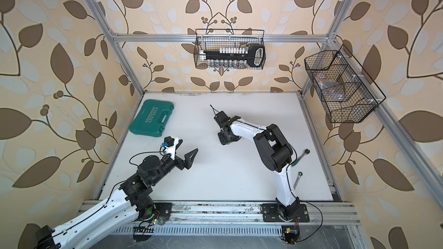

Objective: Close the paint jar lid
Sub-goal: Place the paint jar at the center of the board, then reset both arms

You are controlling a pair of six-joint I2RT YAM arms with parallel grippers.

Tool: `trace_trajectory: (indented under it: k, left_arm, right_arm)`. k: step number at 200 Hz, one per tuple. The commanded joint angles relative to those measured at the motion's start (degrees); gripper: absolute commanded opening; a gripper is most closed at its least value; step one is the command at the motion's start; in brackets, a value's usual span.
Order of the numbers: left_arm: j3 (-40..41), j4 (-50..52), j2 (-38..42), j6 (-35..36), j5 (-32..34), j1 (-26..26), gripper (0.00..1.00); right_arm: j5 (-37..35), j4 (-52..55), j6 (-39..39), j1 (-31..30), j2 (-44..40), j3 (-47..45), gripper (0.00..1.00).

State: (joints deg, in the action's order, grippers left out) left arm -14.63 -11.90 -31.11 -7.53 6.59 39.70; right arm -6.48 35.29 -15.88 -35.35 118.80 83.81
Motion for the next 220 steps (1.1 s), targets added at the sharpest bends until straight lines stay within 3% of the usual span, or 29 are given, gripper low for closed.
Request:
trace_trajectory:
  k: [1,18,28,52,64,90,115,125,142,152,165,174,184,204,220]
  left_arm:
    - [0.13,2.23,-0.53,-0.58,4.35,-0.19,0.99]
    - [-0.48,2.11,-2.06,-0.49,6.8,-0.59,0.99]
    - [-0.98,1.66,-2.94,-0.51,9.67,-1.05,0.99]
    - [-2.03,-1.23,-7.1,0.98,17.11,-4.83,0.99]
    - [-2.76,-2.58,-10.81,0.93,18.67,-9.58,0.99]
    - [-4.05,-8.65,-20.76,-0.41,15.88,-23.03,0.99]
    - [-3.59,-24.31,-34.22,5.23,13.2,-29.24,0.99]
    - [-8.46,-17.35,-36.6,5.71,12.49,-29.8,0.99]
    - [-9.74,-21.48,-42.32,10.71,10.58,-30.5,0.99]
    - [-11.86,-16.63,-44.92,8.21,10.74,-31.83,0.99]
    - [-7.84,-27.7,-49.26,10.29,6.79,-32.42,0.99]
    - [-8.58,-24.52,-48.86,9.54,6.5,-32.45,0.99]
    - [-9.53,-24.68,-50.65,7.7,8.02,-33.81,0.99]
    - [-13.21,-20.45,-54.52,4.73,-0.86,-39.54,0.99]
    - [-13.43,-20.1,-54.73,4.62,-1.38,-39.87,0.99]
  right_arm:
    - [0.81,-2.15,-0.73,0.44,-1.27,-2.48,0.59]
    - [6.14,-6.04,-1.17,2.63,-6.76,-6.09,0.75]
    - [9.56,-9.55,-0.59,4.81,-11.79,-9.77,0.78]
    - [7.75,-17.69,0.85,13.04,-28.43,-22.53,0.86]
    - [4.95,-23.05,0.87,19.03,-37.89,-30.72,0.97]
    - [-4.96,-37.96,3.13,28.77,-50.23,-45.75,0.98]
    - [-16.14,-51.59,4.88,32.15,-50.35,-54.64,0.98]
    - [-17.93,-61.21,6.76,32.4,-47.85,-58.76,0.98]
    - [-19.15,-71.45,8.3,32.27,-41.05,-61.14,0.98]
    - [-18.1,-65.73,9.48,31.08,-40.86,-58.41,0.98]
    - [-17.4,-77.0,11.4,30.86,-37.58,-61.97,0.98]
    - [-17.2,-84.6,12.53,30.89,-35.47,-64.1,0.98]
    - [-15.52,-79.17,11.9,30.91,-36.31,-62.52,0.98]
    - [-13.55,-72.93,11.4,32.16,-34.29,-58.23,0.98]
    - [-12.33,-73.42,11.22,32.78,-34.38,-58.56,0.98]
